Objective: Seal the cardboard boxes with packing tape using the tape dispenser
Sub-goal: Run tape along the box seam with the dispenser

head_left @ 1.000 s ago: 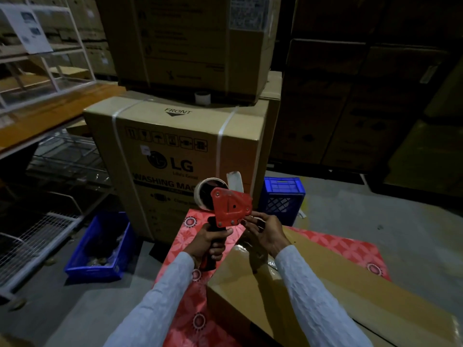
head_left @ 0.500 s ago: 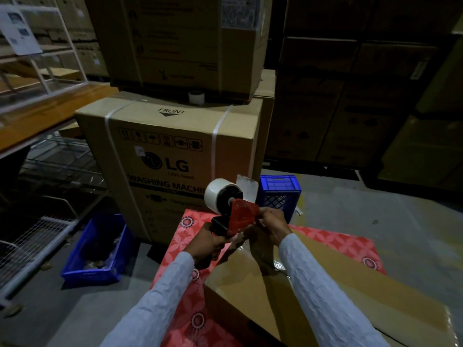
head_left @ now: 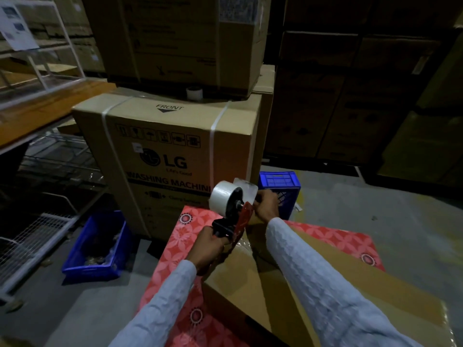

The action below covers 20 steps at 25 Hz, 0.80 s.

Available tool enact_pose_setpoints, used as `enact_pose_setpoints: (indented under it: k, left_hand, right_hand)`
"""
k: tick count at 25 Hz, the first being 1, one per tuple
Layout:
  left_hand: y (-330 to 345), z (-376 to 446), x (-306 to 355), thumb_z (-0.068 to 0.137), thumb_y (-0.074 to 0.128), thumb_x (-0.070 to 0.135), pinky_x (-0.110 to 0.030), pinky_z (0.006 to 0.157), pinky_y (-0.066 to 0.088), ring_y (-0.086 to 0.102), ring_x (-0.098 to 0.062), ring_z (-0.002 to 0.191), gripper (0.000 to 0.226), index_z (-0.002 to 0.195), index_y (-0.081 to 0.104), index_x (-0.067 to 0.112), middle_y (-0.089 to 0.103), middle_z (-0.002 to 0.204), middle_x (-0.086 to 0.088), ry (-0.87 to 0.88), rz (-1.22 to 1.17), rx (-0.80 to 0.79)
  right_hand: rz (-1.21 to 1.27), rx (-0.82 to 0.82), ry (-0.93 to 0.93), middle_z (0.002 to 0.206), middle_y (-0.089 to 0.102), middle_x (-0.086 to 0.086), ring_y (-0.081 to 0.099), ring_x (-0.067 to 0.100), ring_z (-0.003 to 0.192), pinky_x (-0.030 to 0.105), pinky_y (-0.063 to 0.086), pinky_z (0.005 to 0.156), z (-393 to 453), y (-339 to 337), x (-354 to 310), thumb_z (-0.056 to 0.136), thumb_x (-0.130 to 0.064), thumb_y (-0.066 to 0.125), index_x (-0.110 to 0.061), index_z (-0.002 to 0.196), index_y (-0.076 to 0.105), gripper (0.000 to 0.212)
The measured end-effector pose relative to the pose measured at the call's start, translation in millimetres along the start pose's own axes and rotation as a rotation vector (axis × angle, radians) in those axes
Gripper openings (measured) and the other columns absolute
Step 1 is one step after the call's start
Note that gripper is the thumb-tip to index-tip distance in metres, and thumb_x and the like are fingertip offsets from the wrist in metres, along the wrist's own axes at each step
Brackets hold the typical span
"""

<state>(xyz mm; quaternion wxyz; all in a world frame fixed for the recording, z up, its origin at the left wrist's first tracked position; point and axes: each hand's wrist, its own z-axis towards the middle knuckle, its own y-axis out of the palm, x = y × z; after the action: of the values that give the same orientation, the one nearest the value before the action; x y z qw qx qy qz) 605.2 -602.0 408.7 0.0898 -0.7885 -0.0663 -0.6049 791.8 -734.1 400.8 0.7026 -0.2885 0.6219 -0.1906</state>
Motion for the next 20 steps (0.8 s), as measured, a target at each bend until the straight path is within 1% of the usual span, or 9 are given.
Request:
enact_pose_setpoints:
  k: [3,6,7,9,11,13,15,17,20]
  left_hand:
    - [-4.0,-12.1,0.6,0.088,0.060,0.000,-0.029,0.047,0.031,0.038,-0.018,0.045,0.003,0.087,0.063,0.000,0.047,0.054,-0.011,-0.041,-0.003,0.001]
    - [-9.3,-22.4,-2.2,0.087,0.055,0.000,-0.033,0.049,0.015,0.026,-0.014,0.041,0.015,0.075,0.054,0.008,0.035,0.047,-0.006,-0.108,0.000,0.033]
    - [-9.0,-24.9,-3.7,0.086,0.055,0.003,-0.036,0.051,0.013,0.024,-0.014,0.042,0.015,0.073,0.053,0.010,0.034,0.047,-0.005,-0.123,-0.001,0.040]
    - [-8.1,-28.5,-8.1,0.083,0.056,0.005,-0.036,0.052,0.012,0.022,-0.014,0.043,0.017,0.069,0.055,0.014,0.034,0.049,-0.005,-0.141,-0.022,0.037]
    - [-8.6,-29.9,-10.9,0.084,0.054,0.002,-0.035,0.051,0.012,0.021,-0.014,0.043,0.035,0.055,0.055,0.021,0.034,0.049,-0.004,-0.160,-0.013,0.040]
    - [-9.4,-30.4,-12.0,0.084,0.052,-0.001,-0.037,0.052,0.012,0.021,-0.014,0.043,0.045,0.047,0.054,0.023,0.033,0.049,-0.005,-0.175,-0.001,0.049]
    - [-9.6,-30.0,-14.1,0.085,0.050,-0.002,-0.034,0.051,0.013,0.021,-0.014,0.043,0.047,0.047,0.054,0.025,0.032,0.049,-0.005,-0.185,-0.006,0.060]
    - [-9.7,-28.2,-18.5,0.086,0.052,-0.001,-0.030,0.050,0.015,0.022,-0.014,0.043,0.042,0.051,0.051,0.023,0.032,0.050,-0.005,-0.186,-0.010,0.071]
    - [-7.7,-26.2,-20.1,0.079,0.058,0.009,-0.028,0.049,0.017,0.022,-0.014,0.044,0.018,0.065,0.050,0.018,0.033,0.053,-0.007,-0.174,-0.036,0.083]
  right_hand:
    - [0.005,0.033,0.067,0.087,0.072,0.004,0.069,0.017,0.080,0.032,0.058,0.077,15.9,-4.8,5.9,0.091,-0.003,0.072,-0.008,0.091,0.074,0.005]
    - [0.001,0.016,0.130,0.083,0.073,0.004,0.069,0.015,0.075,0.035,0.060,0.077,29.5,-2.1,13.2,0.088,-0.012,0.080,-0.010,0.089,0.076,0.005]
    - [-0.009,0.009,0.148,0.083,0.073,0.004,0.070,0.017,0.078,0.038,0.061,0.079,31.2,2.6,13.7,0.086,-0.013,0.081,-0.010,0.088,0.076,0.007]
    - [-0.009,-0.012,0.168,0.085,0.074,0.005,0.070,0.018,0.082,0.041,0.061,0.083,32.2,13.2,15.6,0.083,-0.015,0.084,-0.009,0.089,0.077,0.011]
    - [0.005,-0.023,0.167,0.087,0.075,0.005,0.071,0.019,0.085,0.039,0.061,0.084,33.2,20.6,22.3,0.084,-0.014,0.082,-0.008,0.091,0.077,0.010]
    - [0.046,0.007,0.181,0.087,0.074,0.006,0.071,0.021,0.088,0.039,0.060,0.085,34.6,21.9,28.4,0.087,-0.010,0.079,-0.008,0.090,0.077,0.004]
    - [0.102,0.028,0.179,0.083,0.073,0.005,0.071,0.021,0.086,0.039,0.060,0.086,34.9,21.9,35.0,0.088,-0.009,0.079,-0.010,0.086,0.076,0.003]
    - [0.126,0.032,0.168,0.082,0.072,0.005,0.070,0.020,0.083,0.037,0.059,0.085,32.7,22.4,38.8,0.088,-0.009,0.078,-0.009,0.087,0.077,0.002]
    - [0.171,0.053,0.142,0.083,0.072,0.005,0.070,0.020,0.083,0.035,0.058,0.083,32.8,20.5,46.5,0.091,-0.007,0.075,-0.006,0.090,0.077,0.003]
